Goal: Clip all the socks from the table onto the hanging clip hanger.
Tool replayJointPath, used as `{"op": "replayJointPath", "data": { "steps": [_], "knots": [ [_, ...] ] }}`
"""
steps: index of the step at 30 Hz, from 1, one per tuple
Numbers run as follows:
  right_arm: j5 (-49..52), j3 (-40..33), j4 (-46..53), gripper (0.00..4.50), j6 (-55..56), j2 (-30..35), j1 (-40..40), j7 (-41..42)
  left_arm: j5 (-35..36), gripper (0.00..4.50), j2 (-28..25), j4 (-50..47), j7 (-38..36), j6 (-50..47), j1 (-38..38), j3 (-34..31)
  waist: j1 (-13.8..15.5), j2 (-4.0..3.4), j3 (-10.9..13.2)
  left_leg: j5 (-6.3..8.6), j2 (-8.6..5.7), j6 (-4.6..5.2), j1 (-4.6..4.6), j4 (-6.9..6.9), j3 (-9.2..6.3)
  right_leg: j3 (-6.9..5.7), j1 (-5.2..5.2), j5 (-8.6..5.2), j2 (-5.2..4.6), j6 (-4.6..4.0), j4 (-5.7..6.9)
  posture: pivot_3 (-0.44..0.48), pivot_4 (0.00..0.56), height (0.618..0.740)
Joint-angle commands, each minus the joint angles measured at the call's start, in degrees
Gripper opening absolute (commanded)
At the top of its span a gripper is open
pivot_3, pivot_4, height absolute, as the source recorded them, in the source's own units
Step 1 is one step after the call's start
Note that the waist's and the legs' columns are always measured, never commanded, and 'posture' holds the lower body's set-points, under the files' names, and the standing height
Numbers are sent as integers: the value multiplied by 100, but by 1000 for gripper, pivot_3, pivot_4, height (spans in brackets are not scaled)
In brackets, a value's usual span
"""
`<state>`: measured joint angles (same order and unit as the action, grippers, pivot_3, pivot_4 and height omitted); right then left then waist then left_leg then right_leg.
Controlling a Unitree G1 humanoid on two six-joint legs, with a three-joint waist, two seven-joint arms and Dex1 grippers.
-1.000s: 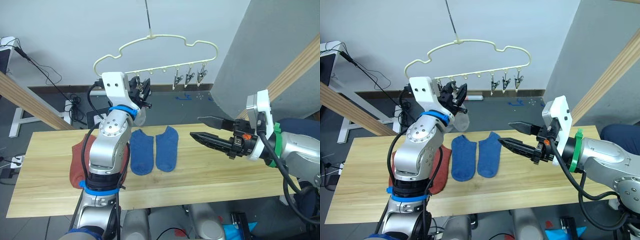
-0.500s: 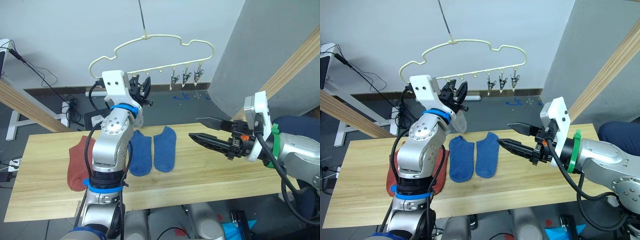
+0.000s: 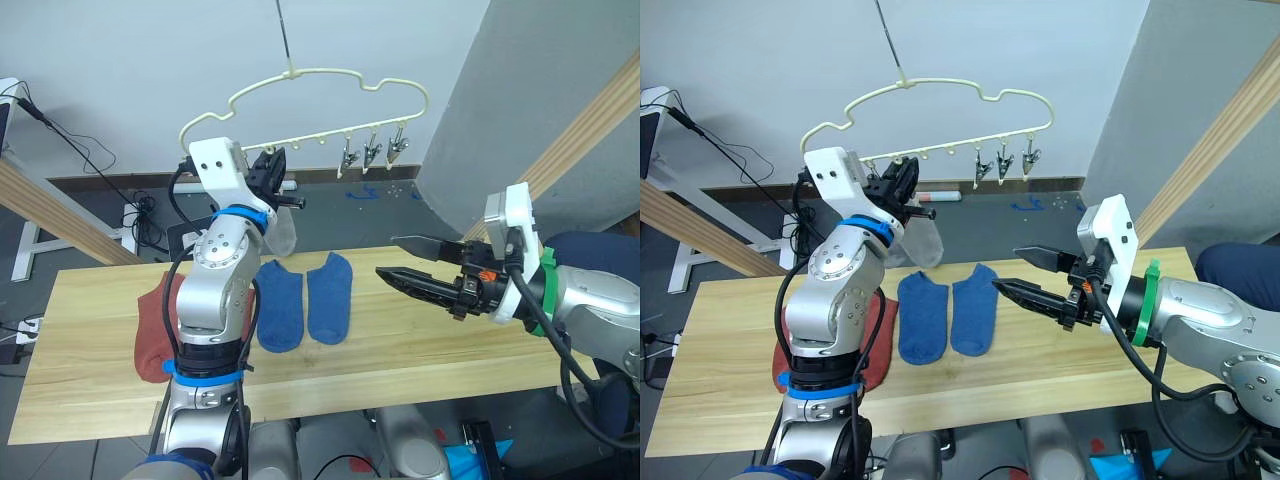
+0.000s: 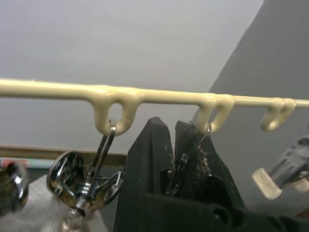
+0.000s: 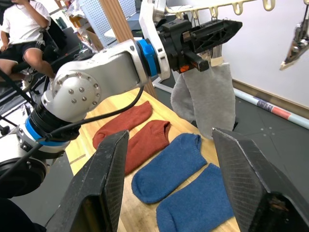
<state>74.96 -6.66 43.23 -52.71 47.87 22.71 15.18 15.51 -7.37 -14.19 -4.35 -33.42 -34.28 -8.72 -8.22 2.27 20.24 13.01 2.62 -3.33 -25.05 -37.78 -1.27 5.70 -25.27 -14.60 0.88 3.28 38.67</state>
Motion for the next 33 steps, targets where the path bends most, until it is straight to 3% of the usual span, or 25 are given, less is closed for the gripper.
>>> {"op": "replayJointPath", "data": {
  "steps": [1, 8, 17, 20, 23, 26, 33],
  "knots": [
    [-55, 214, -8, 2851, -229, 132, 203, -246, 653, 160, 74, -318, -16, -452, -99, -406, -10, 0, 0, 0, 0, 0, 0, 0, 0, 0, 0, 0, 0, 0, 0, -306, 362, 740],
    [-896, 1295, -552, 2851, -1038, -327, 896, -1198, 2330, 160, 251, -413, 328, -1577, -434, -1381, -73, 0, 0, 0, 2, 0, 0, -1, 0, 0, -1, 0, 1, 1, 0, -300, 369, 740],
    [-2185, 2110, -1557, 2851, -1685, -2132, 1347, -2232, 2966, 160, 101, -499, 743, -1940, -552, -1513, -123, -4, 5, 1, 3, -4, -7, 7, -1, 0, -7, 0, -2, 1, -8, -288, 377, 740],
    [-2816, 2502, -2033, 2851, -1641, -2670, 1515, -2224, 3064, 160, 61, -512, 819, -1968, -558, -1477, -135, -6, 6, 1, 5, -4, -6, 11, -2, -1, -12, 0, 1, 1, -7, -282, 380, 740],
    [-3201, 2617, -2453, 3457, -1624, -3091, 1592, -2092, 3219, 160, 78, -495, 926, -1978, -583, -1488, -129, -6, 6, 0, 5, -4, -6, 21, -1, -2, -15, 0, 0, 1, -7, -275, 379, 740],
    [-3677, 2850, -2817, 4452, -1497, -3322, 1713, -1890, 3326, 160, 28, -498, 980, -1990, -584, -1466, -125, -6, 6, 0, 1, -4, -9, 22, -1, -2, -15, 0, -5, 0, -10, -269, 378, 740],
    [-4717, 3215, -3718, 4481, -983, -3707, 1998, -1362, 3493, 160, -41, -507, 1097, -1996, -556, -1379, -126, -7, 6, 1, 2, -4, -9, 31, -4, -7, -16, 0, -4, 0, -12, -258, 377, 740]
  ]
}}
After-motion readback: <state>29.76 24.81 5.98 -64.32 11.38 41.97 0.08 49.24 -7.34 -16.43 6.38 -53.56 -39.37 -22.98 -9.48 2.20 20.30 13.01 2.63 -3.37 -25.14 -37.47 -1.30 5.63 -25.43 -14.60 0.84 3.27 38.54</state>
